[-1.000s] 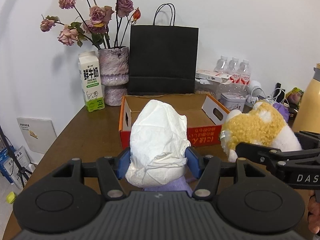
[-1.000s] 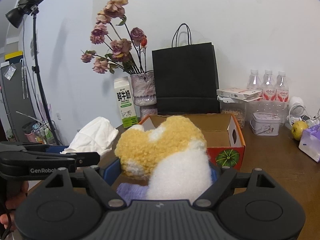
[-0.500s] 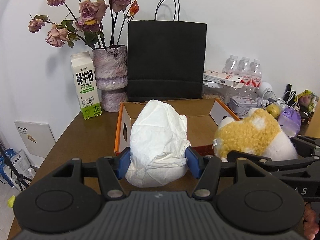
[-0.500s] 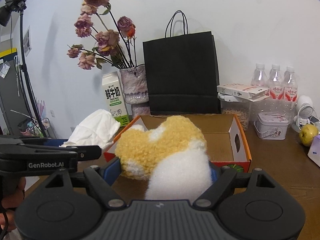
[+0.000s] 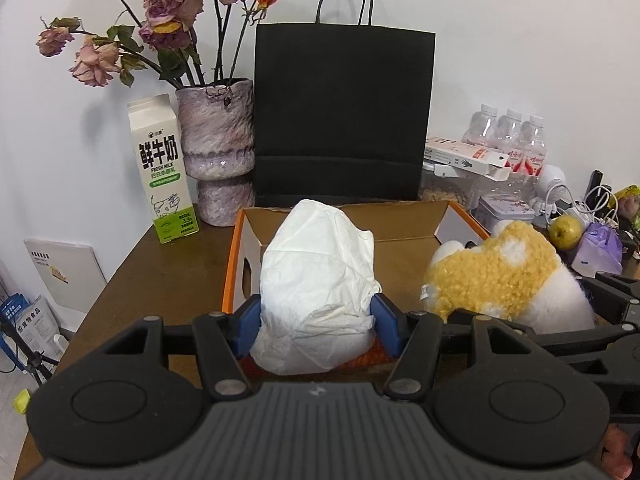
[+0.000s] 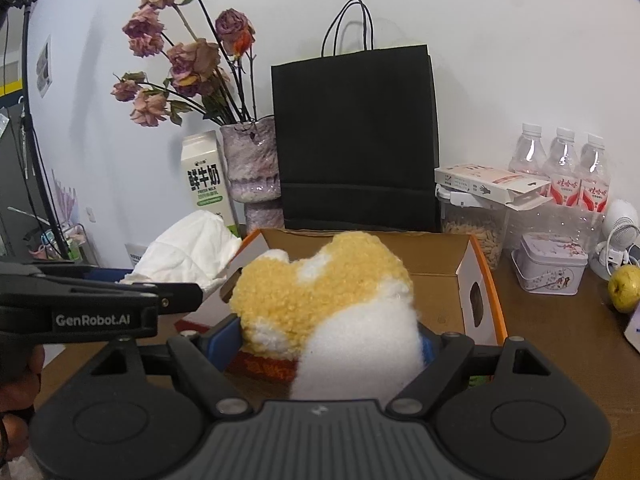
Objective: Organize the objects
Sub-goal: 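Carry the tissue pack and plush toy over the red cardboard box, then open both tools to drop the tissue pack and plush toy into the box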
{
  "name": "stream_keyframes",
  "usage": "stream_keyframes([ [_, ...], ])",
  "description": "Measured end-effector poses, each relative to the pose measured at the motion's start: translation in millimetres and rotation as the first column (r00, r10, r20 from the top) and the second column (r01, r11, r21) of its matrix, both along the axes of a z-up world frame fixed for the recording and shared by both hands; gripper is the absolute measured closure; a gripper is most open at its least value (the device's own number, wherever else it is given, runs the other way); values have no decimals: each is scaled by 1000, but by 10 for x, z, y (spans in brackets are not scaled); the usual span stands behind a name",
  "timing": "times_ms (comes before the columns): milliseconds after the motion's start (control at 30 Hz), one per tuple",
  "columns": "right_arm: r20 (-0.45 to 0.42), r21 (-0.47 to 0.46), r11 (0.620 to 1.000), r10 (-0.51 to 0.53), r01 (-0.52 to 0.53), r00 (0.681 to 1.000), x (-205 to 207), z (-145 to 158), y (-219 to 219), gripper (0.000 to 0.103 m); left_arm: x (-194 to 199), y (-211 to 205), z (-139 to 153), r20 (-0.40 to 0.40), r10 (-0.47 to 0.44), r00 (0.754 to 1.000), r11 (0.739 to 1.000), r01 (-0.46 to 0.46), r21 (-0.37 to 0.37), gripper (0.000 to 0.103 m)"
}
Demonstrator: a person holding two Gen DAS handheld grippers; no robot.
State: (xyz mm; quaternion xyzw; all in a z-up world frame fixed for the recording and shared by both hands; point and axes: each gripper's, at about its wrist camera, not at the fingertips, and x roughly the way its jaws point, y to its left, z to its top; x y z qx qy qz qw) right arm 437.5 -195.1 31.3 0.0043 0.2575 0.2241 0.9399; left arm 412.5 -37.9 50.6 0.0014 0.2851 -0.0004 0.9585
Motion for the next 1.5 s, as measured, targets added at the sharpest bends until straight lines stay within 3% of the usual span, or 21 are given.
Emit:
stream_keyframes([
  [500, -42, -27, 998, -54, 53, 998, 786, -54, 105, 20, 770, 4, -28, -15, 68, 998, 998, -68, 11, 43],
  [733, -65, -59, 993, -106, 102, 992, 1170, -200, 134, 20, 1168, 59, -191, -48, 122, 991, 992, -120, 41, 37],
  [800, -74, -72, 991, -118, 113, 990, 1257, -263, 144, 18, 1242, 84, -238, -49, 135, 990, 990, -132, 48, 30],
  [867, -79, -83, 990, -125, 118, 989, 1316, -311, 155, 15, 1277, 100, -269, -43, 137, 990, 989, -135, 53, 24],
  [967, -66, -106, 984, -150, 143, 986, 1369, -360, 171, 11, 1294, 123, -291, -21, 150, 988, 987, -149, 60, 0],
  [1033, -55, -110, 981, -166, 160, 984, 1379, -367, 166, 2, 1288, 146, -292, 1, 162, 987, 985, -162, 60, 0],
  [1500, -19, -125, 976, -180, 176, 984, 1189, -269, 110, 1, 1117, 216, -208, -3, 182, 983, 982, -181, 54, 0],
])
